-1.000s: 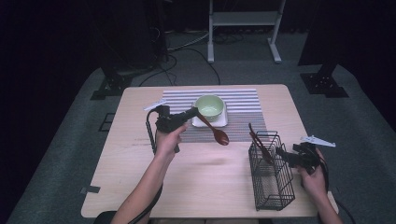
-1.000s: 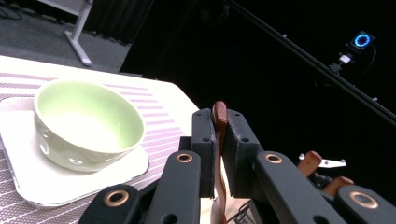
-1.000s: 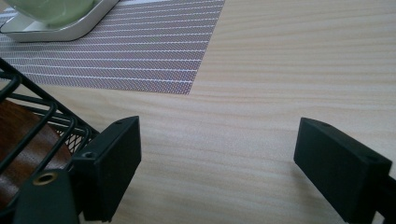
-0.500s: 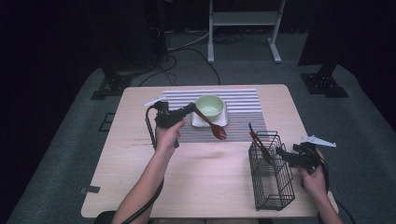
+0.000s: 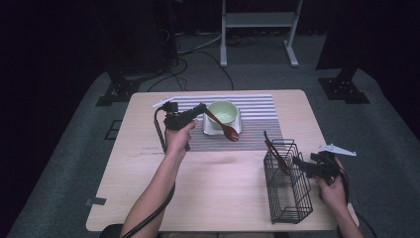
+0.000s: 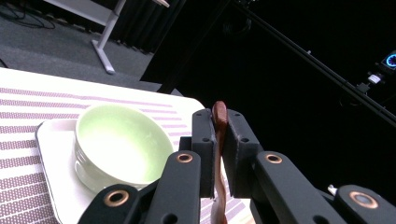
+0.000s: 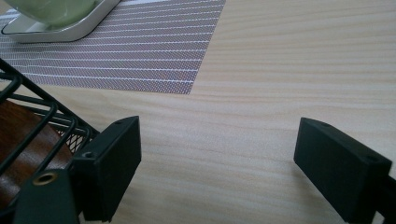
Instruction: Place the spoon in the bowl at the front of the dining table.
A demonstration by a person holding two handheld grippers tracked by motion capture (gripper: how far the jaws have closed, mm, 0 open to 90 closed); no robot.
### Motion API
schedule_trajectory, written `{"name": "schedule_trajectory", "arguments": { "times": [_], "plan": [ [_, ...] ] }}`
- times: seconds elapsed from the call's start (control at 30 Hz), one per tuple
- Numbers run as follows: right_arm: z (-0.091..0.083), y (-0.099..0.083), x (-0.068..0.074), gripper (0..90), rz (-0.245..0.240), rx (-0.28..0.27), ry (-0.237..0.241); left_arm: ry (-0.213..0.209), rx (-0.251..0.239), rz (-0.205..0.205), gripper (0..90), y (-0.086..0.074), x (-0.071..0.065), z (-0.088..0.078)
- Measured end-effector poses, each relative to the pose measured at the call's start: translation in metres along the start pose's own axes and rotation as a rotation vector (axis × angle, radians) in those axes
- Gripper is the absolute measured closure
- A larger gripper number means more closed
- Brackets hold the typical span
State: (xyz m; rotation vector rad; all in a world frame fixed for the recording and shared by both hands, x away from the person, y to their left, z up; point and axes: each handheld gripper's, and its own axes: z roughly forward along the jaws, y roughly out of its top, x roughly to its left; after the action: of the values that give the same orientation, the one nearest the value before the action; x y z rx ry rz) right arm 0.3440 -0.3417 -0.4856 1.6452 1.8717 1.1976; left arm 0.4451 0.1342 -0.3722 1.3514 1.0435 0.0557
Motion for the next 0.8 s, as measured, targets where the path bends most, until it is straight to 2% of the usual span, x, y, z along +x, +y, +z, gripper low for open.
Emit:
{"name": "schedule_trajectory", "arguments": {
  "times": [0.53,0.8],
  "plan": [
    [0.0,0.0,0.0,13.4,-0.005,0.0,0.001,0.032,-0.017,-0.003,84.1,0.012,0.01,0.004],
    [0.0,0.0,0.0,13.4,-0.003,0.001,0.0,0.05,-0.041,-0.026,84.1,0.018,0.015,0.006]
  ]
}}
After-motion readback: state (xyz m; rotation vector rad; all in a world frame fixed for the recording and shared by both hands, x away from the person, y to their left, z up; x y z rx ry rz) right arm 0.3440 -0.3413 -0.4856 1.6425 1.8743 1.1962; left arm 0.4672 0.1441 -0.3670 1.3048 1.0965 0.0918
